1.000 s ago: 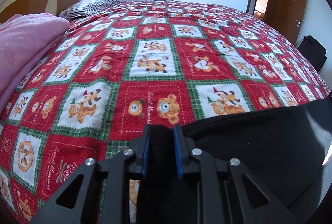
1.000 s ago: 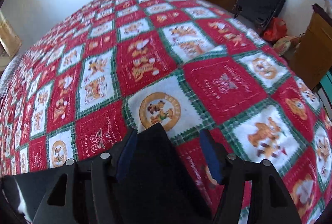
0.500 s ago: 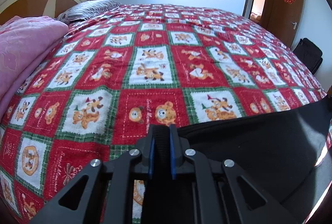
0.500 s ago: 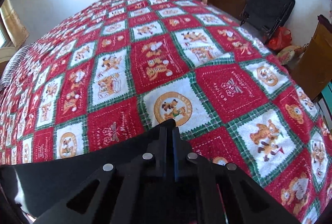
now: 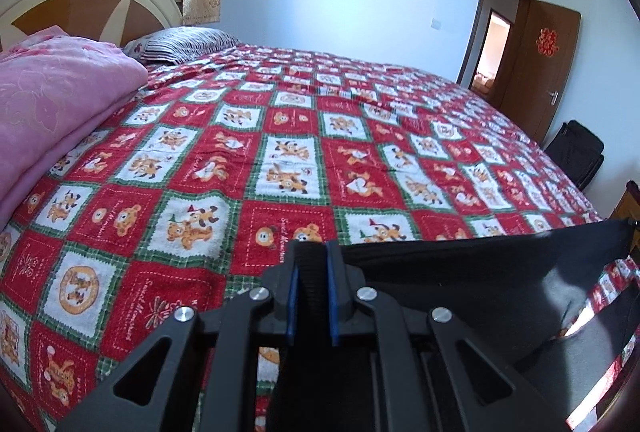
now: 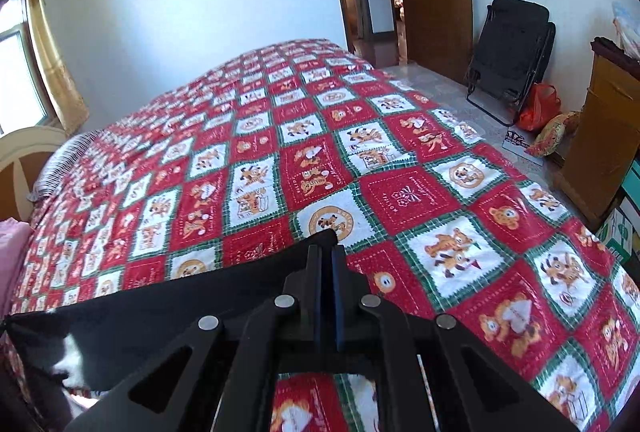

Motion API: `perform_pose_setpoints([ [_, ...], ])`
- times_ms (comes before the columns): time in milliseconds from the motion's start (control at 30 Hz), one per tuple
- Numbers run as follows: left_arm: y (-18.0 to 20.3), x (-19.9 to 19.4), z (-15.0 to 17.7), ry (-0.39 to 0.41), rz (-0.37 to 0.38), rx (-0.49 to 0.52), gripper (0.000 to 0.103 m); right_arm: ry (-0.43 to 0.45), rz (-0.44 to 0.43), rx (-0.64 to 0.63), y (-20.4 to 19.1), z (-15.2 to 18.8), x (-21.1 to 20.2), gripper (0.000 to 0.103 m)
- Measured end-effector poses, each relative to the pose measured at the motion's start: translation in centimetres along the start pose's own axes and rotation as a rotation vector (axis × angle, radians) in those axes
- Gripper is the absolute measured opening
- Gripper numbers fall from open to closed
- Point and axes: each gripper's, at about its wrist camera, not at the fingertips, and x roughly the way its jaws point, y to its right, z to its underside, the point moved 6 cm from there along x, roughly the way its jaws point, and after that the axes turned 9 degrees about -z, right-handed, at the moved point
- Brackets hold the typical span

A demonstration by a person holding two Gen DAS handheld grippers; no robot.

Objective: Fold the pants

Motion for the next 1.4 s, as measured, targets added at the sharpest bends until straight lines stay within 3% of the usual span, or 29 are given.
perform_pose_setpoints([
  [400, -1.2, -7.0, 3.1, 0.105, 0.085, -0.058, 0.013, 0.083, -0.068, 0.048, 2.5, 4.8, -8.3, 0.004],
  [700, -2.1, -8.3, 9.2, 0.094, 0.131, -0.064, 0.013, 0.016, -0.069, 0.081, 6.2, 12.5, -10.7, 0.004],
  [867, -2.4, -8.0, 12.0, 0.077, 0.106, -0.029, 0.014, 0.008, -0.078, 0.091, 7.3, 15.1, -11.3, 0.004],
  [1167, -3.4, -9.2, 14.5, 0.085, 0.087, 0.020, 0.023, -0.010, -0.070, 0.055, 7.3, 16.2, -13.1, 0.004],
  [1400, -6.1, -9.6, 15.9, 0.065, 0.012, -0.015, 0.023, 0.045, 0.048, 0.133, 10.2, 16.5, -15.7, 0.006],
])
